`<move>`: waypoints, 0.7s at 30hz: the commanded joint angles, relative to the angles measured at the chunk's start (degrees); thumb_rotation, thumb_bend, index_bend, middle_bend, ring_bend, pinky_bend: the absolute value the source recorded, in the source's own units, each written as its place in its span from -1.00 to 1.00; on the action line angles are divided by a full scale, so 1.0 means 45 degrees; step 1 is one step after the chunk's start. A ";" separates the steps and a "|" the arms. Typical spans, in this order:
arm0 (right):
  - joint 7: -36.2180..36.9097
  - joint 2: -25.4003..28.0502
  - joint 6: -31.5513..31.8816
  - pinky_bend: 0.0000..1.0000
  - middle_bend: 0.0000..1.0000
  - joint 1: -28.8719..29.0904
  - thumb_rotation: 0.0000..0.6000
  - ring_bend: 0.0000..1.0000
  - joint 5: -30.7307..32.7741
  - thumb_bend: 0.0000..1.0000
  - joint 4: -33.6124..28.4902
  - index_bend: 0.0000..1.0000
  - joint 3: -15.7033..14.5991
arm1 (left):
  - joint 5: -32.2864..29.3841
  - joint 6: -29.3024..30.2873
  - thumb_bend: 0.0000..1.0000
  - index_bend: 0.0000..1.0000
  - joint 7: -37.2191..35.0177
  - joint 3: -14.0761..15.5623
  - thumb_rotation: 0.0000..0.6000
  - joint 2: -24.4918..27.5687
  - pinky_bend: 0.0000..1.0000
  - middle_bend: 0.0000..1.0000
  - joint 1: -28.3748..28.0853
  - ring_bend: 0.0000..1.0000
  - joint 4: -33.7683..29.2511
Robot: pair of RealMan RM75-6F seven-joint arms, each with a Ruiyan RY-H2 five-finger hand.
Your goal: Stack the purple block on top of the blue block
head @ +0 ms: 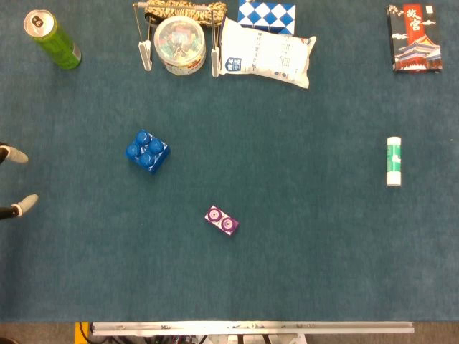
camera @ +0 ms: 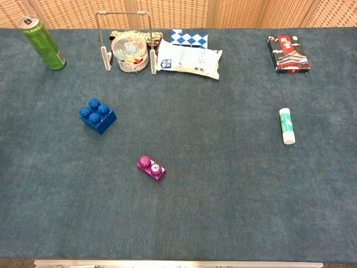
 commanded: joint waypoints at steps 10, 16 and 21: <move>0.0045 0.0213 -0.0137 -0.52 -0.47 0.0057 1.00 -0.70 0.0245 -1.00 -0.0166 -0.39 0.0081 | 0.0100 -0.0145 -0.88 -0.12 -0.0476 0.0141 1.00 -0.0066 0.06 -0.15 -0.0078 -0.34 0.0031; 0.0083 0.0299 0.0091 -0.52 -0.47 -0.0088 1.00 -0.70 0.0500 -1.00 -0.0194 -0.39 0.0171 | 0.1321 -0.0023 -0.88 -0.15 -0.2113 0.0622 1.00 0.0308 -0.25 -0.53 -0.0347 -0.69 -0.0203; 0.0053 0.0295 0.0083 -0.52 -0.46 -0.0071 1.00 -0.70 0.0650 -1.00 -0.0193 -0.39 0.0247 | 0.2291 -0.0461 -0.88 -0.19 -0.1991 0.0786 1.00 0.0646 -0.85 -0.88 -0.1036 -1.00 -0.0512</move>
